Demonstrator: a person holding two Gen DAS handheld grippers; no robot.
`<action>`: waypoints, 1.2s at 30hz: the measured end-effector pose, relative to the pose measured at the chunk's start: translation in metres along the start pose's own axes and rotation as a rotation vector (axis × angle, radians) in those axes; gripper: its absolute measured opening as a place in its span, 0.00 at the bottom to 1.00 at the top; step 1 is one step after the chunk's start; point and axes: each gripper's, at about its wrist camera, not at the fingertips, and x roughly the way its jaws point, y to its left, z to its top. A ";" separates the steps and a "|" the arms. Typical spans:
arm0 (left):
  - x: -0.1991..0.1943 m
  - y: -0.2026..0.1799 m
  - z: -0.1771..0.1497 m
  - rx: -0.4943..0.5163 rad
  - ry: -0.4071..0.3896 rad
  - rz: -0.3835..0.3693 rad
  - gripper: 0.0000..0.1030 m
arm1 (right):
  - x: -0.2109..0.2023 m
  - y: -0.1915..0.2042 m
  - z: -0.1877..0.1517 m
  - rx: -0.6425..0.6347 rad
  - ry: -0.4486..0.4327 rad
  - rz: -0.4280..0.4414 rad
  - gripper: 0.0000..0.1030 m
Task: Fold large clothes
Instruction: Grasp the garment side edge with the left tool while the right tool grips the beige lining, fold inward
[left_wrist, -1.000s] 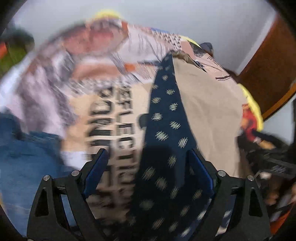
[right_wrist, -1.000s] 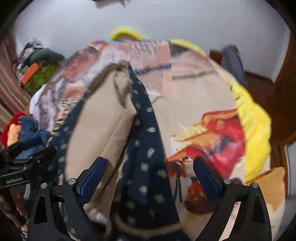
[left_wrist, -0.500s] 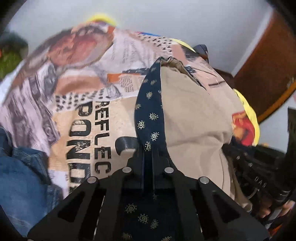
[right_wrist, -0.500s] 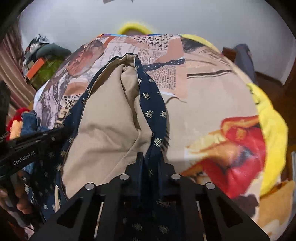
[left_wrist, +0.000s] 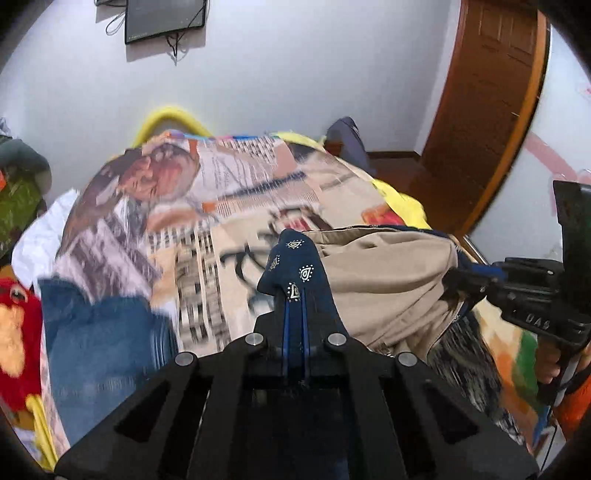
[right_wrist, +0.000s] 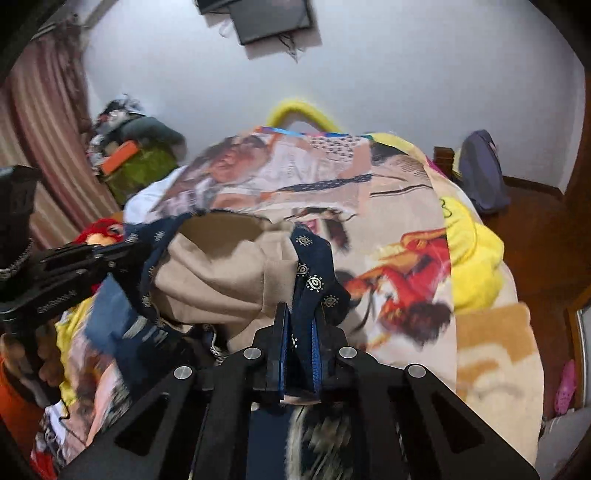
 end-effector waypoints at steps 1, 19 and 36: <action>-0.007 -0.001 -0.011 -0.002 0.010 -0.009 0.04 | -0.015 0.008 -0.014 -0.001 -0.001 0.012 0.07; 0.011 0.008 -0.169 -0.068 0.206 0.057 0.04 | -0.036 0.002 -0.170 -0.035 0.184 -0.375 0.08; -0.025 0.000 -0.120 -0.024 0.129 0.037 0.50 | -0.110 -0.015 -0.133 0.005 0.029 -0.249 0.08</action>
